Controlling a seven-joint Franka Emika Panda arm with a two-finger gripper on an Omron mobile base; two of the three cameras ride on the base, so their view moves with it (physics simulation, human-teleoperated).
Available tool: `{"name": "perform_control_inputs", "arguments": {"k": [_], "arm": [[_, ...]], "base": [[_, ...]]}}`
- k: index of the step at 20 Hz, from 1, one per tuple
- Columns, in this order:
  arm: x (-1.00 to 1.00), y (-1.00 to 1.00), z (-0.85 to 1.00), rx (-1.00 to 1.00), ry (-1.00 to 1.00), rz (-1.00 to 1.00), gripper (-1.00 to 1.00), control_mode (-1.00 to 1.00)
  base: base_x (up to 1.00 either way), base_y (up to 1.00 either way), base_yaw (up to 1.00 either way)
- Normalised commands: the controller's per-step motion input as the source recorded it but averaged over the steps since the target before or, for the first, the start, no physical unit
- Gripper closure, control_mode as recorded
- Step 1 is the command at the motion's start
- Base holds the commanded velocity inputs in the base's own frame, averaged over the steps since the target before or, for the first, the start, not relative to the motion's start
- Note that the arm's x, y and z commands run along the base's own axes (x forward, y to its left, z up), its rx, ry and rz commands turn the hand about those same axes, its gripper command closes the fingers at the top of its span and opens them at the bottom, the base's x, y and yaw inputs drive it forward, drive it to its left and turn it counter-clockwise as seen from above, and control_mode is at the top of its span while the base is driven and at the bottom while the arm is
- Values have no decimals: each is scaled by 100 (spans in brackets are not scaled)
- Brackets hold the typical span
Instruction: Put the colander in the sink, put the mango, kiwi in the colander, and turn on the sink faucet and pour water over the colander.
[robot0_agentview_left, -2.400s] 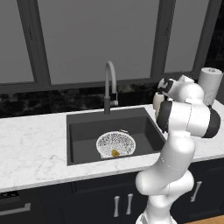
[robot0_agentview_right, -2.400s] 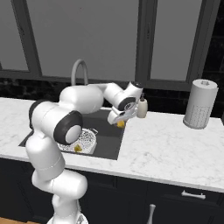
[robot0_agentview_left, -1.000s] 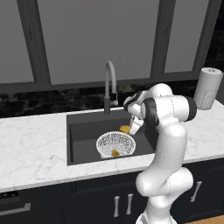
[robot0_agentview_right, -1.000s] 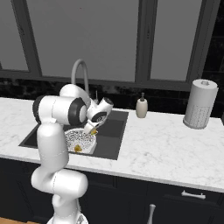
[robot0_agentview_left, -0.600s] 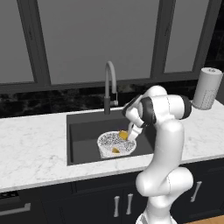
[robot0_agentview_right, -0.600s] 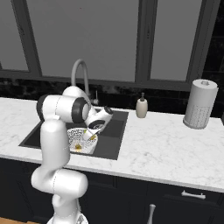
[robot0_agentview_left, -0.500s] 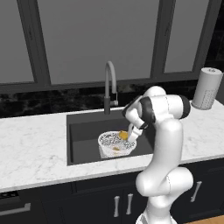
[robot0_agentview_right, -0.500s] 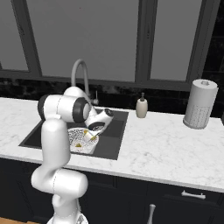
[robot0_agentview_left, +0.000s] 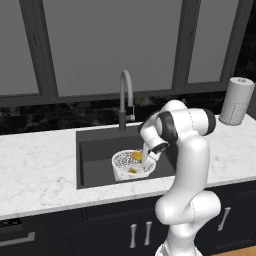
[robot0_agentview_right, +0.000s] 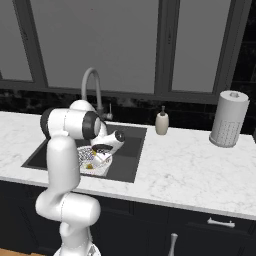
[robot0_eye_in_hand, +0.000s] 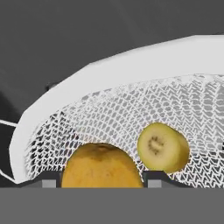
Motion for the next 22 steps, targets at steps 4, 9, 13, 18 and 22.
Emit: {"name": "perform_control_inputs", "arguments": {"k": [4, 9, 13, 18, 22], "arm": [[-27, 9, 0, 5, -21, 0, -100, -100], [-12, 0, 4, 9, -13, 0, -100, -100], [-5, -3, 28, 15, -10, 1, -100, -100], [0, -23, 68, 22, -4, 0, -100, -100], [7, -44, 81, 29, 0, 0, -100, -100]], "base": [[0, 0, 0], [0, 0, 0], [0, 0, 0], [0, 0, 0], [0, 0, 0]]}}
